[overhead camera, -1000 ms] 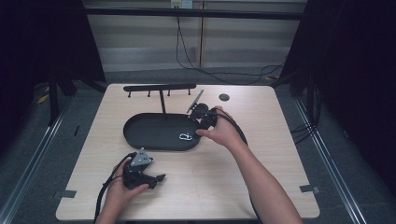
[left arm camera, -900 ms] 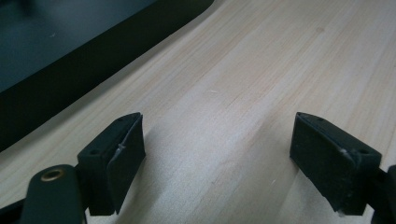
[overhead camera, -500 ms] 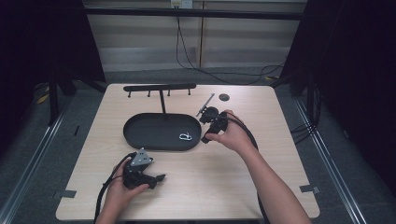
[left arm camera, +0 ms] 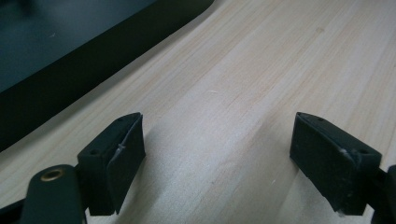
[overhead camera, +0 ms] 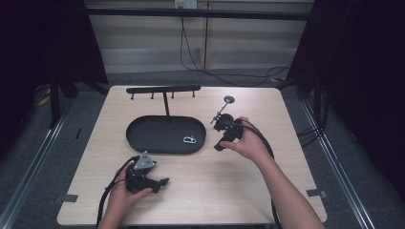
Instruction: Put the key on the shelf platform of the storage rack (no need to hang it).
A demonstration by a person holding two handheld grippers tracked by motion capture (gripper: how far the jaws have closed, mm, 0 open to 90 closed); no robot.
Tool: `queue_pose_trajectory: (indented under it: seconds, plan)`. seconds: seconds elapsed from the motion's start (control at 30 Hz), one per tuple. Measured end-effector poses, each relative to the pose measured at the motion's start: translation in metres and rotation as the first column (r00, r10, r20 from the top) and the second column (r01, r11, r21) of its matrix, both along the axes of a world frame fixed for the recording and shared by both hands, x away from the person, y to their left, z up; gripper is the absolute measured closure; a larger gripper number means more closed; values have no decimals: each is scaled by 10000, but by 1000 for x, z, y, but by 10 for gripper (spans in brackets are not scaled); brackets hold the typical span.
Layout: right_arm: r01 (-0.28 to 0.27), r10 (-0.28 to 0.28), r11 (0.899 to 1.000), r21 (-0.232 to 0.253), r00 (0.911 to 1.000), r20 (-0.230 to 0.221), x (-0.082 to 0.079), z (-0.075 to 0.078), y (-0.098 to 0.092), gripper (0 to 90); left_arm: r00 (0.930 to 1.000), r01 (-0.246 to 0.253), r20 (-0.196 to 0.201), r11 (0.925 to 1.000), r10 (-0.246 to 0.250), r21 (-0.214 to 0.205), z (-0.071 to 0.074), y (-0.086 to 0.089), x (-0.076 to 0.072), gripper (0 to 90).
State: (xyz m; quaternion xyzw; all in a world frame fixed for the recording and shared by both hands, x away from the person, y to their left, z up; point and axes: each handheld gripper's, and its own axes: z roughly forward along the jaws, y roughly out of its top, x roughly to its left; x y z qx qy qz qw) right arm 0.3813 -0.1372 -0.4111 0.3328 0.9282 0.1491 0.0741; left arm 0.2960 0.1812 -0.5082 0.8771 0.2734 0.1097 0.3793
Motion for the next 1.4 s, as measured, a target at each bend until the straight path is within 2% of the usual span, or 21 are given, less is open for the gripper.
queue_pose_trajectory:
  seconds: [0.3, 0.73, 1.07, 1.4]
  plan:
    - [18, -18, 10000, -51, 9999, -111, -9, -8, -12, 336, 10000, -3, 3, 10000, 3, 0, 0, 0, 0, 176]
    - [-15, 5, 9992, -403, 9997, -243, -21, -18, -27, 313, 10000, -25, -9, 10000, 24, -36, 0, 0, 0, 176]
    - [182, -193, 9993, -328, 9993, -322, -30, -22, -38, 270, 10000, -20, -38, 10000, 19, -50, 0, 0, 0, 176]
    - [73, -81, 9998, -193, 9991, -410, -37, -26, -48, 218, 10000, -13, -32, 10000, 13, -43, 0, 0, 0, 177]
